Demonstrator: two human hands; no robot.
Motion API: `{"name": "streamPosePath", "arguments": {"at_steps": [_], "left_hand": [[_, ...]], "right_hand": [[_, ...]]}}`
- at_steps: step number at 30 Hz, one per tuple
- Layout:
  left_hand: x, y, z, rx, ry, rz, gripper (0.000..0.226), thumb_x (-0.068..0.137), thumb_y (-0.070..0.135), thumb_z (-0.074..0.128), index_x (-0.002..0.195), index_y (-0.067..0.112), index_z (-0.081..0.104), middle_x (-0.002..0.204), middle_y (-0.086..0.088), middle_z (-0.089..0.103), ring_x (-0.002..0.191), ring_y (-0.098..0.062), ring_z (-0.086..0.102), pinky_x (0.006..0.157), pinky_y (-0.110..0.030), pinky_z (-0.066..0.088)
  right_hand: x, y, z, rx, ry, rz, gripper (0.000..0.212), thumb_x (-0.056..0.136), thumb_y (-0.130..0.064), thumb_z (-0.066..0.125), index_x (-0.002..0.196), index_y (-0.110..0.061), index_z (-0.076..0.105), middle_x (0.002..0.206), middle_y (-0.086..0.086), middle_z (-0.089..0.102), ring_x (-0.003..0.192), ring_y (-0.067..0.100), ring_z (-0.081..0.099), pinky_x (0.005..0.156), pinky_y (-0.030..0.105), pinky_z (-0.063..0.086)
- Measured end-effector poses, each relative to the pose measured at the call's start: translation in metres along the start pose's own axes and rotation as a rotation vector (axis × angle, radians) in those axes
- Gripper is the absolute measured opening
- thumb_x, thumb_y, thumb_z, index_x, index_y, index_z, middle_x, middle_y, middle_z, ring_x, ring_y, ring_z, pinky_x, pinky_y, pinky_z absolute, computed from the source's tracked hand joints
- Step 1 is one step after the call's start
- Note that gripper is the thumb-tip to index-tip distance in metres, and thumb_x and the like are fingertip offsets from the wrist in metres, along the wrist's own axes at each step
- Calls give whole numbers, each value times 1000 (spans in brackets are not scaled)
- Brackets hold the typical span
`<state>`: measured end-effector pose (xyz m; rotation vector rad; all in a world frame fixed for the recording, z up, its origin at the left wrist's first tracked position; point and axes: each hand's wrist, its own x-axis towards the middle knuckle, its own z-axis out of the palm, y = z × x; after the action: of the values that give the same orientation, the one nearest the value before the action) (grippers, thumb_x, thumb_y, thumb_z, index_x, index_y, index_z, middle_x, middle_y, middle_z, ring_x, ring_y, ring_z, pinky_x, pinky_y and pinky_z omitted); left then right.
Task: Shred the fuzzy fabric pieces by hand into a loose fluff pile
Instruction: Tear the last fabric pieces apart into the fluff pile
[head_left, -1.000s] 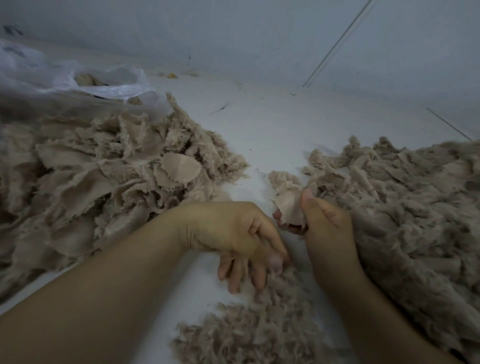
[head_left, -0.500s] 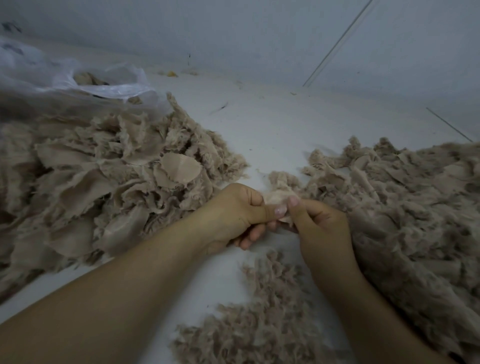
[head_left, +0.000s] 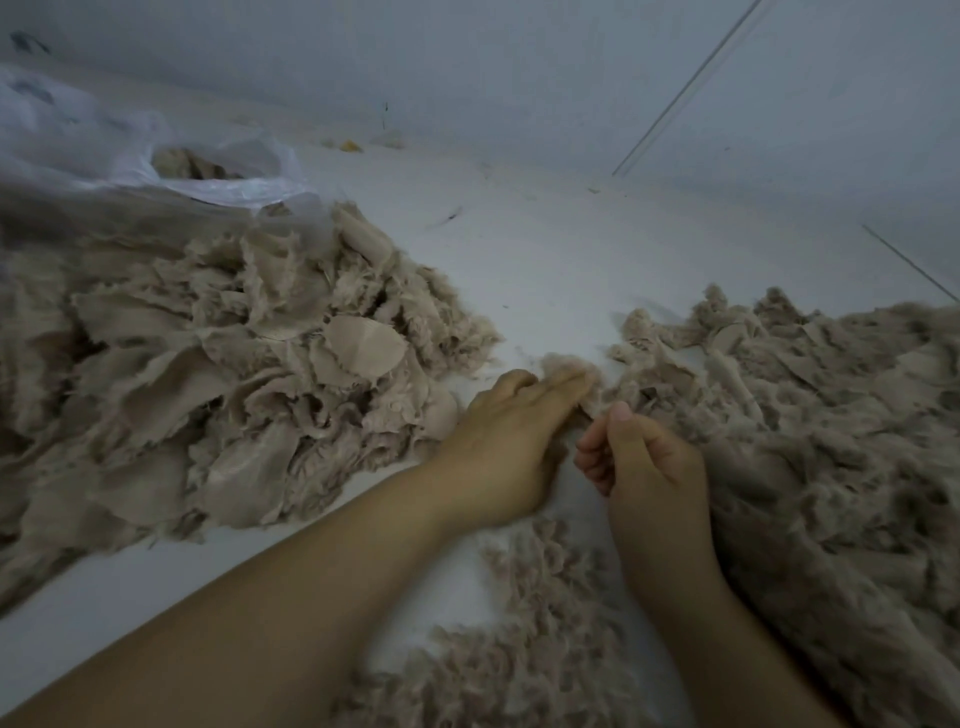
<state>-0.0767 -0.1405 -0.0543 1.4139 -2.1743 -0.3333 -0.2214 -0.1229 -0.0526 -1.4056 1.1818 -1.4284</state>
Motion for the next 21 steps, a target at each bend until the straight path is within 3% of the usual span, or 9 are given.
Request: {"name": "streamPosePath", "arguments": {"at_steps": [3,5,7,8,10,12,16,18,21], "left_hand": [[1,-2,2,61,45,42,42,95,21,46,137,28,47,130,7,56,111,-18,37,92,-35,32],[-1,1,-1,-80,100,67,32,92,11,51,119,22,62,104,2,63,95,-16,44,85,-38,42],[-3,2,-5,-244,139,36,34,86,3,51,110,18,69,91,1,61,87,-14,50,78,-37,48],[-4,3,-6,-267,194,19,36,82,2,50,108,16,70,91,-1,62,86,-14,54,77,-36,50],[-5,1,-9,-213,280,-15,39,76,5,48,109,10,69,99,-4,64,90,-19,57,77,-37,51],[-5,-3,-13,-108,208,-63,45,71,12,48,112,12,67,107,-3,63,99,-22,53,83,-40,49],[-6,-6,-15,-68,90,-84,21,68,22,50,76,8,64,80,1,62,89,-23,48,80,-44,45],[-6,-4,-13,-150,126,-95,16,76,17,58,73,3,66,76,-4,64,84,-23,52,78,-41,45],[-7,1,-18,-519,210,-231,14,85,-7,60,75,-2,68,62,1,60,58,-3,53,58,-21,44]], "right_hand": [[1,-1,2,-61,17,14,31,101,-15,52,73,-19,67,65,-6,64,61,3,58,58,16,46],[2,-1,2,-128,-17,68,19,97,-10,57,96,-24,69,85,-11,69,75,3,64,65,18,50],[4,0,1,-292,-87,97,35,93,-7,59,117,-31,66,106,-13,67,89,2,64,78,26,53],[3,0,1,-360,-115,88,38,91,-6,59,115,-34,68,103,-14,68,86,1,64,78,29,54],[0,-1,1,-399,-127,76,35,87,-5,58,89,-37,72,78,-10,70,66,6,61,64,34,54],[-1,-1,0,-387,-77,67,25,89,-10,60,75,-29,69,65,-3,67,56,13,57,55,35,49],[3,-1,-2,-339,11,44,29,97,-17,54,70,-21,62,55,-1,58,48,13,48,47,32,40],[2,-1,-2,-314,0,48,31,97,-15,52,67,-20,58,49,-8,51,42,5,40,44,23,35],[2,-2,-1,-292,0,43,34,97,-13,53,64,-22,54,48,-9,48,42,6,37,43,22,33]]}}
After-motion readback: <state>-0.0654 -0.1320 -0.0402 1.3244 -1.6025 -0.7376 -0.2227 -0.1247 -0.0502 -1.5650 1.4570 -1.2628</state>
